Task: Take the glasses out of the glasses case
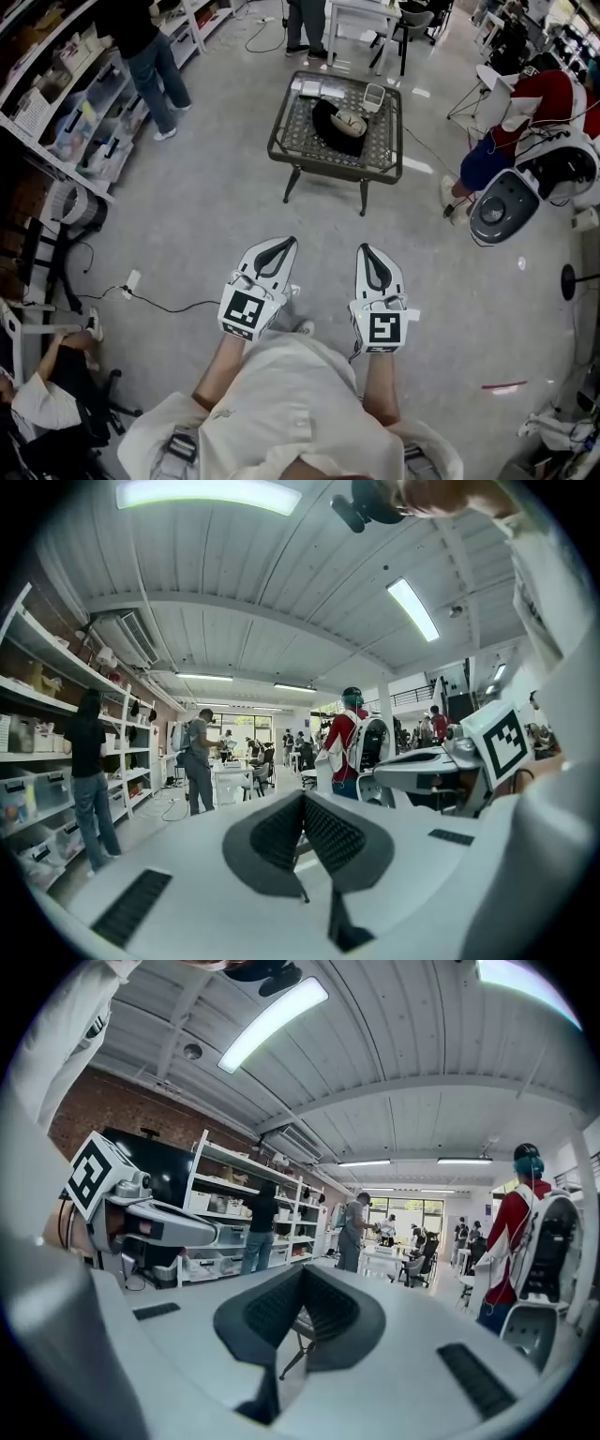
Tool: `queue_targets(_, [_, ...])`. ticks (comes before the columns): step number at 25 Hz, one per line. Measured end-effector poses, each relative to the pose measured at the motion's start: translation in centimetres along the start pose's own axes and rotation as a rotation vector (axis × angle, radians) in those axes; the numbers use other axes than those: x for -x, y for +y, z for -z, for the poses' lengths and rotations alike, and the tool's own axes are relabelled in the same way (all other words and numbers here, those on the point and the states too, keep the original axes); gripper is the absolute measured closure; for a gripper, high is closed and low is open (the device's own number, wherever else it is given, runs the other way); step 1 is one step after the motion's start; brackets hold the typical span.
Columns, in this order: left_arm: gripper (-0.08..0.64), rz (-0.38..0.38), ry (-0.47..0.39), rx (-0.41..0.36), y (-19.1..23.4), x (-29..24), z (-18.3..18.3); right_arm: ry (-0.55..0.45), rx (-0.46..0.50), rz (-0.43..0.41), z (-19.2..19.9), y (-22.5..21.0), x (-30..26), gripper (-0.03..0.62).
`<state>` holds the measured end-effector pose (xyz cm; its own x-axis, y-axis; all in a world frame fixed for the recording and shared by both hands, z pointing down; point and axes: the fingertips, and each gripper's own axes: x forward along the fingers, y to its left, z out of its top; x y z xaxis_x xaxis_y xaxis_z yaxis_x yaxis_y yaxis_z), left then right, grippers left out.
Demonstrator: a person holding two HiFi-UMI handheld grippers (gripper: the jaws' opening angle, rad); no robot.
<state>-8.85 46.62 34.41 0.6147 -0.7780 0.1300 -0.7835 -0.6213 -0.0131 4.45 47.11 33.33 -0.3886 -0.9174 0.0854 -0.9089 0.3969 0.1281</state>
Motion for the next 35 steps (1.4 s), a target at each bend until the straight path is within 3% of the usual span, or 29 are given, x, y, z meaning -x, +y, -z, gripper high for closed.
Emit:
queue_targets(18, [0.551, 0.079, -0.028, -0.016, 8.6, -10.2, -1.7, 0.024, 0.040, 0.078, 0.2, -4.5, -11.8, 0.586])
queue_targets(35, [0.551, 0.175, -0.018, 0.008, 16.1, -16.5, -1.0, 0.091, 0.033, 0.151, 0.7, -5.0, -20.4, 0.586])
